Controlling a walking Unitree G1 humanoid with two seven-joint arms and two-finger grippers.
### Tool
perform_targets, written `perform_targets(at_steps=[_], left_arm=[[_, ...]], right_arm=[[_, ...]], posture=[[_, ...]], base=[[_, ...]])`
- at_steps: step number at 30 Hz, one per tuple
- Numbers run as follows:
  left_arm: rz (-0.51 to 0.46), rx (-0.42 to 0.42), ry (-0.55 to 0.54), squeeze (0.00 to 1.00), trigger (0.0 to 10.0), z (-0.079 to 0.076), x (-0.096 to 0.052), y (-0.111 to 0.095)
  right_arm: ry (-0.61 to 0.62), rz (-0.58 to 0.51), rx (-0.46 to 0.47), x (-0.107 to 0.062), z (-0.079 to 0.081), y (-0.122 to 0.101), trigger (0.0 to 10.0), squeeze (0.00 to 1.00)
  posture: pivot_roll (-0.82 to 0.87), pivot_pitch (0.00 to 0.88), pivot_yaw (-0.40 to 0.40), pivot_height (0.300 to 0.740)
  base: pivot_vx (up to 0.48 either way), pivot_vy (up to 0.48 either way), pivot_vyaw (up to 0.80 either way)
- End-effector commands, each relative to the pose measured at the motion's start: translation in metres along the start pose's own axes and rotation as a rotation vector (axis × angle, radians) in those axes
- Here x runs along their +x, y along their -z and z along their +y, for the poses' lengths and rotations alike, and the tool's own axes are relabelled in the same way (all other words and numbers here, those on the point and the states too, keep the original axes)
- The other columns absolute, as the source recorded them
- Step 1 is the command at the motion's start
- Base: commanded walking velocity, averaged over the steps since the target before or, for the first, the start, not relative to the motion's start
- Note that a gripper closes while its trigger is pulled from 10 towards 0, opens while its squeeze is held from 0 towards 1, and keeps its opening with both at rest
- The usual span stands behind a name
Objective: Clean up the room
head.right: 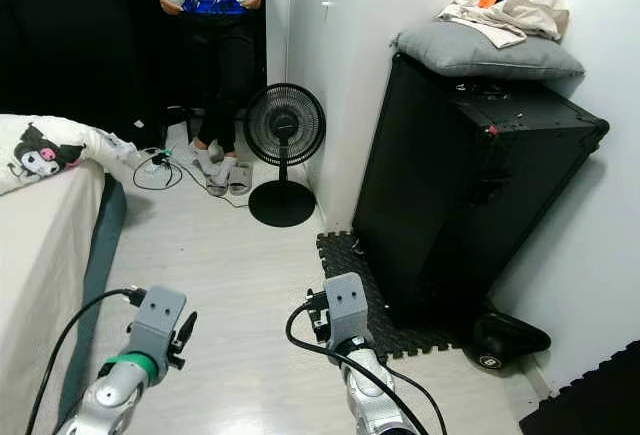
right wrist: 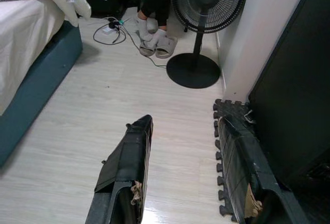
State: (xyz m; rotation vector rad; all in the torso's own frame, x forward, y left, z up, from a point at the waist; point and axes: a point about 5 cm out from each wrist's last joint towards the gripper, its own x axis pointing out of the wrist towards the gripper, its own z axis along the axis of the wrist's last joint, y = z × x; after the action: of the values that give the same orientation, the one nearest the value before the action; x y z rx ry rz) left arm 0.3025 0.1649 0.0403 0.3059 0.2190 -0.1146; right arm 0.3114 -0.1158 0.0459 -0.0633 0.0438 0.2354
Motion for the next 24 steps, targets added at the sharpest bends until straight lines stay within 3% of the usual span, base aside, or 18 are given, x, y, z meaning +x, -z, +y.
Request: perform_targets(at_steps=[1,24], left_arm=[[0.019,0.009,0.009,0.00,10.0,-0.0035,-0.0016,0.0056],[0.016,0.010,0.011,0.00,10.0,-0.0051,-0.0008,0.0056]], right_arm=[[0.008,0.001,0.003,-0.0035,-0.0018,0.0030,10.0,0.00],[0.021,0.018,-0.001,-0.0069,-0.0076,0.0072,10.0,0.00]], posture=[[-0.06,0.000,0.036,0.740],[-0.06,0.000,0.041,0.740]], base=[[0.465,0.000,0.00],[0.459,0.000,0.00]])
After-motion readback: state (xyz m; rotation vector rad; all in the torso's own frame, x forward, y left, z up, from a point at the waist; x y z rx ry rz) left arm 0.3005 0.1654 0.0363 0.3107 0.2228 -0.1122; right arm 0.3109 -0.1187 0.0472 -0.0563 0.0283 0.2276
